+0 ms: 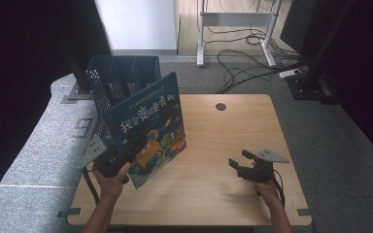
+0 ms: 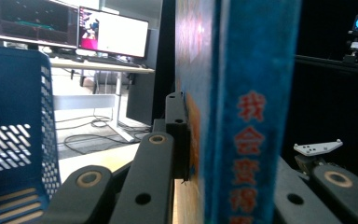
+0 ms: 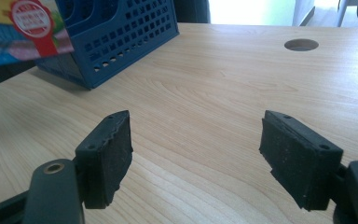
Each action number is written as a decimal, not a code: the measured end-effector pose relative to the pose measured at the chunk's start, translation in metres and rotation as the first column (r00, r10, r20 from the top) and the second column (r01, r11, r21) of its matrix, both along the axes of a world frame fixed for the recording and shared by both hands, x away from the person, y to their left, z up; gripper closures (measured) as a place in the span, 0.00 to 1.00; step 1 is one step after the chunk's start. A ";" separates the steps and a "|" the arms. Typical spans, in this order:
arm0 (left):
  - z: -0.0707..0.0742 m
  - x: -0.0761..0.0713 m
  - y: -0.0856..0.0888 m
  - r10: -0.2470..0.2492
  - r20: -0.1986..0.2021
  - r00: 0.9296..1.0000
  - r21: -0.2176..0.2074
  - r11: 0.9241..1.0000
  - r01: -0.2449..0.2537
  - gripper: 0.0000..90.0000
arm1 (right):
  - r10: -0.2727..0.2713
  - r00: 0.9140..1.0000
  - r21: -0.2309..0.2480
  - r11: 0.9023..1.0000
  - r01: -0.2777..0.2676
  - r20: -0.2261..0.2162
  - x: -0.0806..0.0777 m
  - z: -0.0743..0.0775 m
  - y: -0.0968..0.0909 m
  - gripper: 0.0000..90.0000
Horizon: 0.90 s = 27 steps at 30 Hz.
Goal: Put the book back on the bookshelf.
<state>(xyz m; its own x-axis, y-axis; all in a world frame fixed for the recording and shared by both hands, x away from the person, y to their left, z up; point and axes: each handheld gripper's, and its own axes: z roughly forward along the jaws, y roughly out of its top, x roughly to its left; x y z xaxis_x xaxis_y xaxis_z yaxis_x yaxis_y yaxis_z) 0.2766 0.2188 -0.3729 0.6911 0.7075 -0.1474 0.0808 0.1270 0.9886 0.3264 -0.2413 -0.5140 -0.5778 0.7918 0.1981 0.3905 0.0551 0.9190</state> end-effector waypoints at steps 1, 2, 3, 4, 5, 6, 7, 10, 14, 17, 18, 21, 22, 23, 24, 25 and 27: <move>0.001 0.000 0.002 0.003 -0.001 1.000 0.003 1.000 -0.003 0.91 | -0.001 1.000 -0.001 1.000 0.001 -0.004 0.001 -0.001 0.000 0.27; 0.003 0.000 0.004 0.006 -0.002 1.000 0.004 1.000 -0.006 0.91 | 0.000 1.000 -0.006 1.000 0.000 -0.006 0.001 -0.002 0.000 0.27; 0.005 0.000 0.006 0.012 -0.003 1.000 0.005 1.000 -0.012 0.91 | -0.002 1.000 -0.007 1.000 0.002 -0.011 0.002 -0.003 0.000 0.27; 0.005 0.000 0.006 0.012 -0.003 1.000 0.005 1.000 -0.012 0.91 | -0.002 1.000 -0.007 1.000 0.002 -0.011 0.002 -0.003 0.000 0.27; 0.006 0.000 0.007 0.016 -0.003 1.000 0.005 1.000 -0.016 0.91 | -0.003 1.000 -0.011 1.000 0.003 -0.018 0.003 -0.004 0.000 0.27; 0.006 0.000 0.008 0.020 -0.001 1.000 0.005 1.000 -0.020 0.91 | -0.001 1.000 -0.015 1.000 0.000 -0.021 0.003 -0.005 0.000 0.27; 0.007 0.000 0.009 0.024 0.000 1.000 0.003 1.000 -0.024 0.91 | -0.004 1.000 -0.016 1.000 0.003 -0.023 0.004 -0.006 0.000 0.27; 0.008 0.000 0.013 0.035 0.003 0.999 -0.004 0.999 -0.035 0.91 | -0.010 0.999 -0.031 0.999 0.009 -0.038 0.005 -0.008 0.001 0.27; 0.008 0.001 0.019 0.040 0.001 0.999 -0.013 0.999 -0.040 0.91 | -0.013 0.999 -0.041 0.999 0.011 -0.049 0.005 -0.009 0.002 0.26; 0.009 0.002 0.025 0.052 -0.002 0.999 -0.021 0.998 -0.053 0.91 | -0.016 0.999 -0.056 0.998 0.013 -0.052 0.005 -0.011 0.002 0.27; 0.009 0.002 0.027 0.055 -0.002 0.998 -0.022 0.998 -0.055 0.91 | -0.017 0.998 -0.059 0.998 0.014 -0.056 0.005 -0.012 0.002 0.27; 0.009 0.003 0.032 0.066 -0.005 0.998 -0.027 0.997 -0.067 0.91 | -0.025 0.997 -0.065 0.998 0.020 -0.074 0.006 -0.016 0.002 0.27; 0.010 0.004 0.034 0.068 -0.009 0.998 -0.027 0.997 -0.068 0.91 | -0.028 0.997 -0.069 0.997 0.023 -0.078 0.006 -0.016 0.001 0.27; 0.011 0.005 0.035 0.071 -0.011 0.997 -0.024 0.997 -0.072 0.91 | -0.032 0.996 -0.072 0.997 0.026 -0.081 0.006 -0.017 0.001 0.27; 0.011 0.005 0.036 0.077 -0.012 0.997 -0.023 0.997 -0.077 0.91 | -0.036 0.996 -0.071 0.997 0.030 -0.081 0.006 -0.017 0.001 0.27; 0.012 0.006 0.037 0.082 -0.015 0.997 -0.025 0.996 -0.082 0.91 | -0.035 0.996 -0.076 0.997 0.028 -0.087 0.006 -0.017 0.001 0.27; 0.014 0.007 0.038 0.090 -0.012 0.996 -0.023 0.996 -0.090 0.91 | -0.040 0.995 -0.080 0.996 0.033 -0.090 0.006 -0.019 0.001 0.27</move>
<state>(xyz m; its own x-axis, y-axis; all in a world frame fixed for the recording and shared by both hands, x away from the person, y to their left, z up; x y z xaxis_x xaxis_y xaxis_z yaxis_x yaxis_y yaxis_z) 0.2837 0.2567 -0.3592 0.6229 0.7632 -0.1715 0.0785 0.1572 0.9844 0.3329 -0.2406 -0.5329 -0.5304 0.8272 0.1857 0.4760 0.1093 0.8726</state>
